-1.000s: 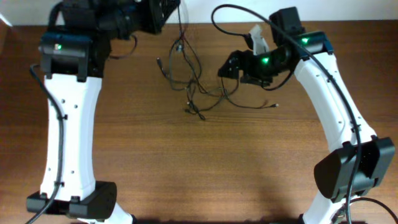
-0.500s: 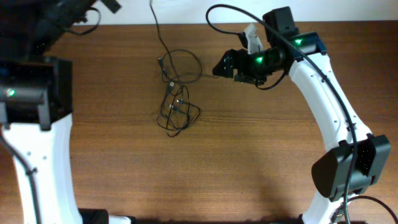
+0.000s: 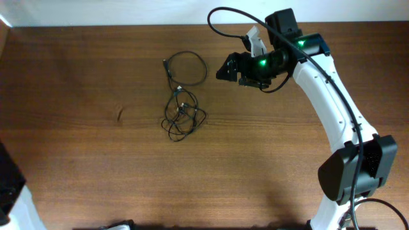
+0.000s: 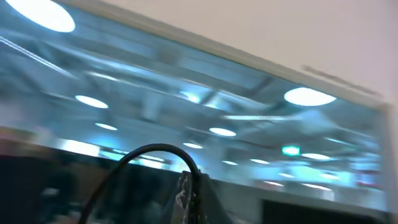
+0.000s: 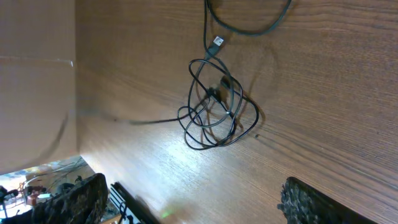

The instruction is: Untangle cables

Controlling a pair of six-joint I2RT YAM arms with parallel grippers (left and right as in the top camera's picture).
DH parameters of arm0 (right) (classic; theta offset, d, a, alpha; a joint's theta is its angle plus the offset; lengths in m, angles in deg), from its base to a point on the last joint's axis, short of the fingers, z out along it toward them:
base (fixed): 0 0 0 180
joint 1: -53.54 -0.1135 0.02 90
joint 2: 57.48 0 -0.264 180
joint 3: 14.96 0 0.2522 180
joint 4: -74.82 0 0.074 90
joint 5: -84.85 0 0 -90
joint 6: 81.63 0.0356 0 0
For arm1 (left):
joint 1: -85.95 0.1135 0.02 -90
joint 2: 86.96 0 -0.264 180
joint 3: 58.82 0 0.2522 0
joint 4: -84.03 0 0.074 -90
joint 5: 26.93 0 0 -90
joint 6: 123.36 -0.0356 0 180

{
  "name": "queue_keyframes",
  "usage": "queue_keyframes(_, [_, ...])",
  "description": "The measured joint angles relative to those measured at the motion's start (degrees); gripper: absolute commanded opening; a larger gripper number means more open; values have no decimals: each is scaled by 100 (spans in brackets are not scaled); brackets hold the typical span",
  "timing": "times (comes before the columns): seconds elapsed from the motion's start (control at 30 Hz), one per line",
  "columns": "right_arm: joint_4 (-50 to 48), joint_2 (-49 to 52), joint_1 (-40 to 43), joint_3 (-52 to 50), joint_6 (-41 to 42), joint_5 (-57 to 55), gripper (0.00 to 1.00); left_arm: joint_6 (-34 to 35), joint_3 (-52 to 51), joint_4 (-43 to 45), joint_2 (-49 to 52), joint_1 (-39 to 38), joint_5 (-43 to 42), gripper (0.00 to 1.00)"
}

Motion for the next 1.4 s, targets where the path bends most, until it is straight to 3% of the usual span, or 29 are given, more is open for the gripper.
queue_keyframes(0.17, [2,0,0,0,0,-7,90,-474,0,-42,20,680,627,0])
queue_keyframes(0.3, [17,0,0,0,2,-15,90,-1589,39,-573,173,763,1851,0])
queue_keyframes(0.4, [44,0,0,0,0,-13,90,-3027,70,-1261,772,765,2334,0])
queue_keyframes(0.47, [133,0,0,-2,0,-20,90,-3574,-24,-1303,1167,776,2406,0])
queue_keyframes(0.67, [365,4,0,-4,0,-463,90,-5615,-339,691,1471,1386,2474,0])
queue_keyframes(0.73, [365,7,0,-4,-2,-518,90,-6072,-334,750,1399,1770,2430,0])
queue_keyframes(0.97, [367,9,0,-4,0,-560,90,-6391,-317,542,1464,2190,1947,0])
queue_keyframes(1.03, [343,9,0,-7,-2,-584,90,-6345,-280,-551,1519,2225,1947,5])
queue_keyframes(1.1, [341,9,0,-9,-2,-584,90,-5875,-319,-2122,1633,2002,1950,8])
queue_keyframes(1.17, [341,9,0,-17,-2,-581,90,-5357,-330,-3357,1698,1727,1928,19])
queue_keyframes(1.27, [363,9,0,-33,0,-581,90,-4406,-317,-5480,1770,1440,1897,48])
queue_keyframes(1.3, [358,9,0,-33,0,-581,90,-4092,-297,-6196,1829,1423,1897,63])
queue_keyframes(1.33, [374,9,0,-33,0,-584,90,-3652,-306,-6931,1989,1432,1987,99])
queue_keyframes(1.4, [398,9,0,-33,-2,-584,90,-3217,-291,-7283,2341,1458,2286,99])
